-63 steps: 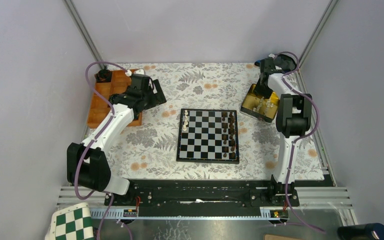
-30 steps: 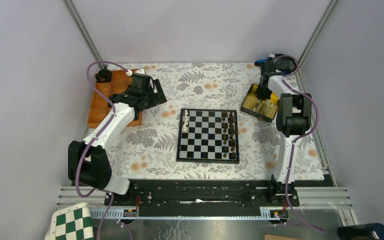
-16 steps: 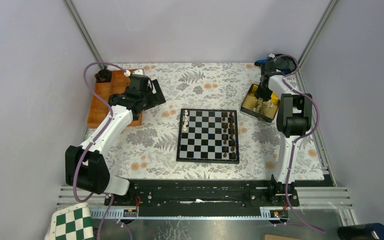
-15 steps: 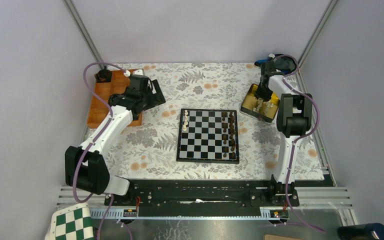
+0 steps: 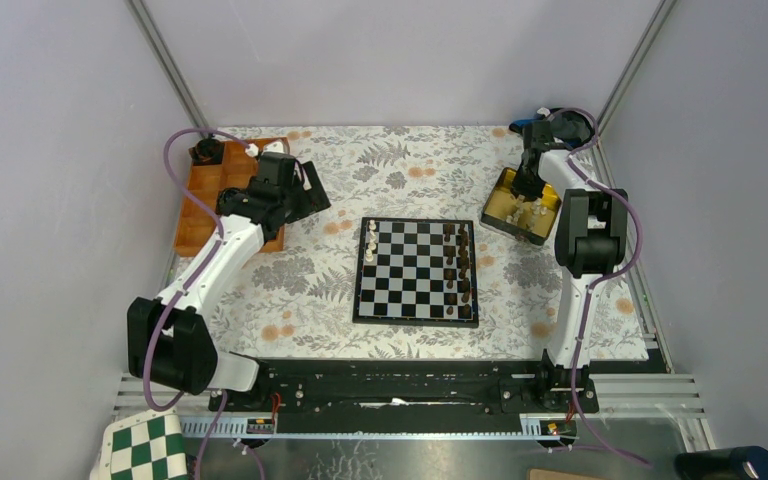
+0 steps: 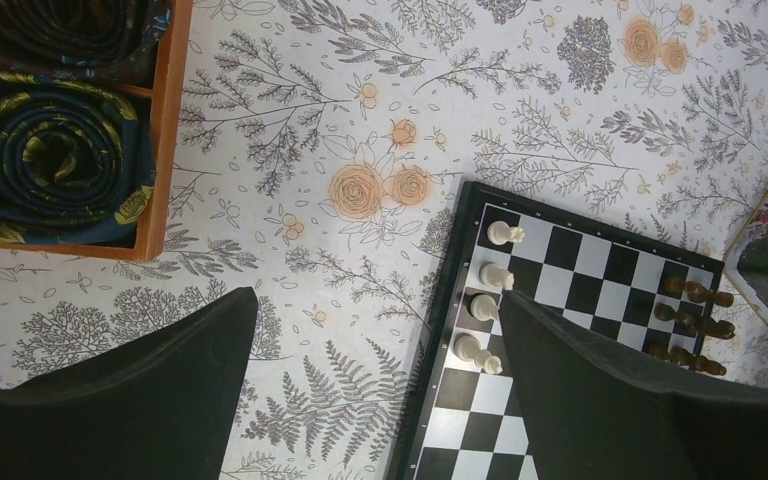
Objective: Set up the chess pieces on the board
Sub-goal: Pick up the chess piece from the storage box.
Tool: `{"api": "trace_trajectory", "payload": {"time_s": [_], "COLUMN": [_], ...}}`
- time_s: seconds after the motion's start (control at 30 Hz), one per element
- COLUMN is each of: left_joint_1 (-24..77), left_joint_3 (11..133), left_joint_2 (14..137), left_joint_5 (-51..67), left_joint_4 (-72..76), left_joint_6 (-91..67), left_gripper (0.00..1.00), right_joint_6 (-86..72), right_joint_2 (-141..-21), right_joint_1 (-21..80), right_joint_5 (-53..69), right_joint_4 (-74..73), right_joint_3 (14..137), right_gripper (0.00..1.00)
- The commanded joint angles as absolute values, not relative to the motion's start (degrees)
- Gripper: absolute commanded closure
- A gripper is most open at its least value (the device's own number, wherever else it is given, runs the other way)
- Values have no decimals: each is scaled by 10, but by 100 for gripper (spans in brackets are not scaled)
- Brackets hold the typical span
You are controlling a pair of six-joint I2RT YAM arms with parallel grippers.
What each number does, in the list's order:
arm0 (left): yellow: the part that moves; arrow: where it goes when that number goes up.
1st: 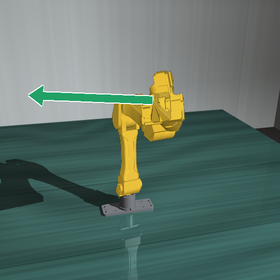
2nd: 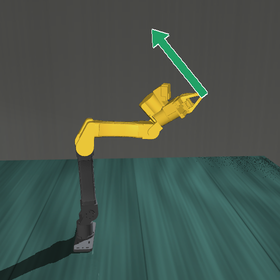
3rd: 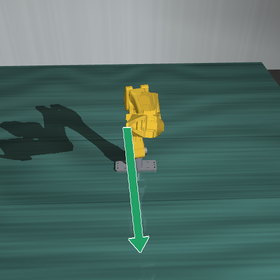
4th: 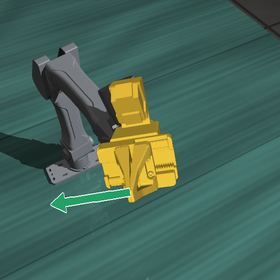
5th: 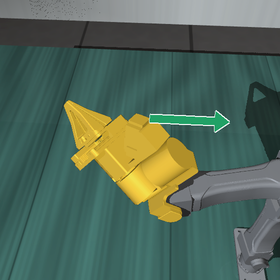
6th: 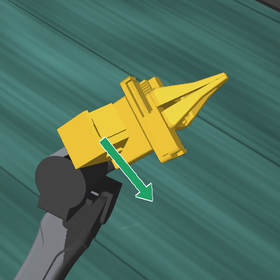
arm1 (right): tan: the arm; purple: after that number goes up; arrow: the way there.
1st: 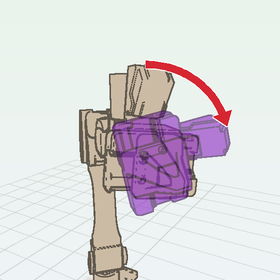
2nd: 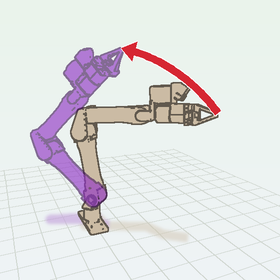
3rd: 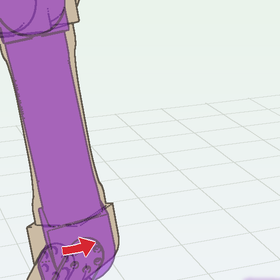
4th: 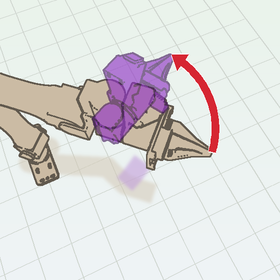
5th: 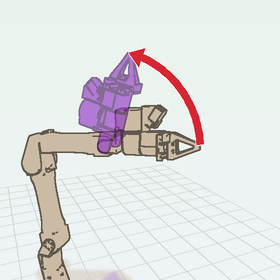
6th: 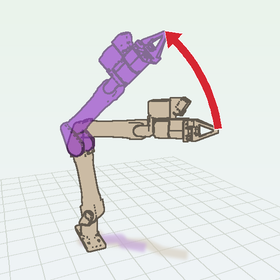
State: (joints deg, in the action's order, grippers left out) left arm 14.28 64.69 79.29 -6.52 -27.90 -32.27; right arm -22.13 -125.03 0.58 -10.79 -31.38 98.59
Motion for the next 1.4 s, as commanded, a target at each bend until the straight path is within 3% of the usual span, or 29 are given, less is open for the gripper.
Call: {"api": "trace_trajectory", "payload": {"time_s": [0.0, 0.37, 0.7, 1.1, 1.37], "left_joint_1": [147, 150, 150, 150, 150], "left_joint_3": [640, 634, 630, 621, 608], "left_joint_2": [777, 772, 769, 748, 719], "left_joint_5": [-68, -70, -71, -75, -74], "left_joint_4": [-265, -265, -265, -272, -280], "left_joint_6": [-331, -334, -333, -329, -325], "left_gripper": [1, 1, 1, 1, 1], "right_joint_6": [-214, -214, -209, -194, -184], "right_joint_2": [-1215, -1217, -1205, -1155, -1126], "right_joint_1": [9, 10, 13, 62, 176], "right_joint_5": [-95, -93, -101, -124, -134], "right_joint_4": [-316, -316, -317, -339, -374], "right_joint_3": [984, 977, 980, 1020, 1052], "right_gripper": [72, 78, 100, 100, 100]}}
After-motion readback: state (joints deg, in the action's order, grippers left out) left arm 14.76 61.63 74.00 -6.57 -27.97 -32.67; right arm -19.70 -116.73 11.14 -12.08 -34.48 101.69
